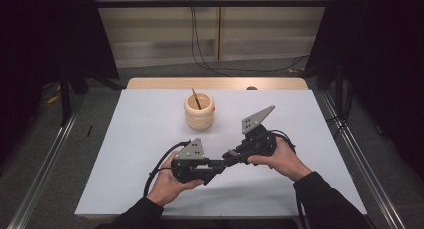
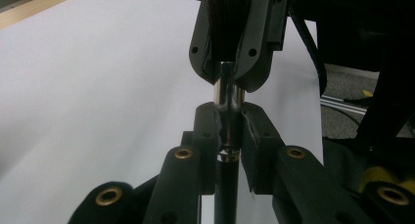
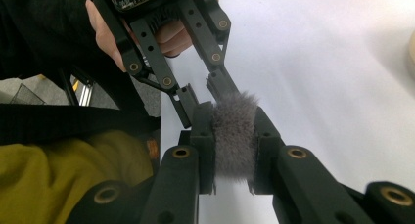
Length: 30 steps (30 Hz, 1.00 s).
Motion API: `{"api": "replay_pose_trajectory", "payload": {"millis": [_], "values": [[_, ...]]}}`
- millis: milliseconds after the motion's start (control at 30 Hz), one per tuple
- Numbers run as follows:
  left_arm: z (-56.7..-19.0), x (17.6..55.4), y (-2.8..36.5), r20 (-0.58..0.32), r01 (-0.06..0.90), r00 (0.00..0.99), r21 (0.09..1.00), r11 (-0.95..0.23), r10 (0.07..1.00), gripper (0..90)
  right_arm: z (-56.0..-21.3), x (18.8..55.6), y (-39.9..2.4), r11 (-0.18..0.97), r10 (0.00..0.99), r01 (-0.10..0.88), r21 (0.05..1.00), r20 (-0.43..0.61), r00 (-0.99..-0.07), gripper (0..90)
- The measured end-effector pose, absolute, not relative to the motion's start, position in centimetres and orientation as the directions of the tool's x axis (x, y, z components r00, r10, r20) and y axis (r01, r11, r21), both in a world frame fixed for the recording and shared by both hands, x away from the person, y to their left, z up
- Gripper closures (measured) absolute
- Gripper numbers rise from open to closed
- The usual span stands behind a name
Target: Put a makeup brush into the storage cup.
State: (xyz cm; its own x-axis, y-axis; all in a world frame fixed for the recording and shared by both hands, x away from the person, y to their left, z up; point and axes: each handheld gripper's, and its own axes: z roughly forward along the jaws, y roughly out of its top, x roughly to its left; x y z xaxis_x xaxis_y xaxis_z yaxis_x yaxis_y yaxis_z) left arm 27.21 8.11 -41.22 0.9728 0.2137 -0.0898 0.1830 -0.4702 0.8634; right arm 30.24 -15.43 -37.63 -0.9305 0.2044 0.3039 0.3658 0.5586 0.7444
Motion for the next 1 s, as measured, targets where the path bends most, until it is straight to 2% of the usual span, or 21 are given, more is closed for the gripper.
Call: {"api": "replay_pose_trajectory", "payload": {"millis": [167, 300, 467, 1000], "values": [[-41.3, 27.3, 8.2, -0.110, 0.201, 0.969, 0.871, -0.449, 0.220, 78.3, -37.6, 30.2, -15.6, 0.533, 0.204, 0.370, 0.761, 0.309, -0.929, 71.5], [-41.3, 27.4, 8.4, -0.112, 0.207, 0.967, 0.871, -0.447, 0.229, 78.4, -37.5, 30.1, -15.8, 0.510, 0.210, 0.369, 0.777, 0.304, -0.929, 63.6], [-41.2, 27.4, 8.6, -0.124, 0.217, 0.964, 0.879, -0.425, 0.235, 78.3, -37.5, 30.0, -16.0, 0.474, 0.239, 0.373, 0.797, 0.291, -0.926, 46.2], [-40.9, 27.8, 9.8, -0.141, 0.255, 0.942, 0.893, -0.372, 0.306, 78.3, -38.2, 29.8, -16.7, 0.347, 0.357, 0.377, 0.859, 0.251, -0.900, 4.1]]}}
